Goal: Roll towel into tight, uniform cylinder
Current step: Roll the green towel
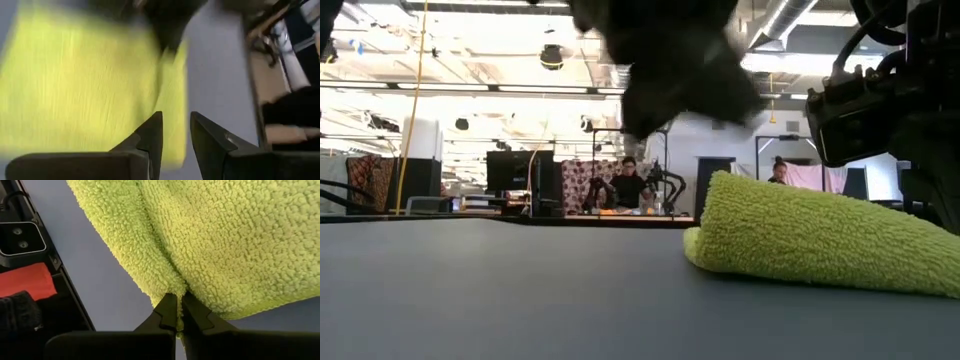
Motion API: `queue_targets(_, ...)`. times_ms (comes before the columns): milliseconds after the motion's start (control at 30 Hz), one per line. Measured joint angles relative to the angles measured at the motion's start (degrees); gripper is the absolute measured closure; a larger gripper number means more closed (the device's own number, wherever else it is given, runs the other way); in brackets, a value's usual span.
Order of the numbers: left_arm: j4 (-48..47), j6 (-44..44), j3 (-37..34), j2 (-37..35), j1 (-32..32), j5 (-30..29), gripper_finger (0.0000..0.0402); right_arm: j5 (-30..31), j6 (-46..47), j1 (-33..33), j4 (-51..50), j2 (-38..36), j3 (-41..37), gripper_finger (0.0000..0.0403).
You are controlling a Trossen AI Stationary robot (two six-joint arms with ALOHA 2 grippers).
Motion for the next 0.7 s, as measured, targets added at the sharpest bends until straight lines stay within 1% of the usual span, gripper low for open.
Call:
queue_targets(100, 9.8, 9.5, 0.1, 0.8, -2.5, -7.2, 0.0315, 0.1, 0.4, 0.0, 0.0, 0.0, 0.0, 0.0374)
queue_targets(167, 13.2, 12.9, 0.2, 2.7, -3.6, -9.6, 0.0315, 0.2, 0.4, 0.0, 0.1, 0.0, 0.0, 0.0374)
queue_targets(200, 14.0, 12.7, 0.2, 3.9, -3.7, -9.5, 0.0315, 0.3, 0.4, 0.0, 0.1, 0.0, 0.0, 0.0374)
queue_targets(300, 13.8, 8.5, 0.0, 7.2, -3.2, -9.0, 0.0315, 0.7, 0.4, -0.1, 0.3, 0.0, -0.1, 0.0374)
queue_targets(467, 13.4, 3.3, 0.1, 10.9, -2.6, -9.3, 0.0315, 0.7, 0.4, -0.1, 0.4, 0.1, -0.1, 0.0374)
queue_targets(533, 12.6, 0.9, 0.0, 12.2, -2.6, -7.8, 0.0315, 0.7, 0.0, -0.1, 0.5, 0.1, -0.1, 0.0373)
queue_targets(633, 12.6, -0.8, 0.2, 13.0, -2.5, -5.3, 0.0315, 0.7, -0.8, -0.1, 0.8, 0.1, -0.1, 0.0363)
queue_targets(700, 11.6, -1.8, 0.2, 13.5, -2.6, -5.4, 0.0315, 0.5, -0.3, -0.1, 1.4, 0.1, -0.2, 0.0351)
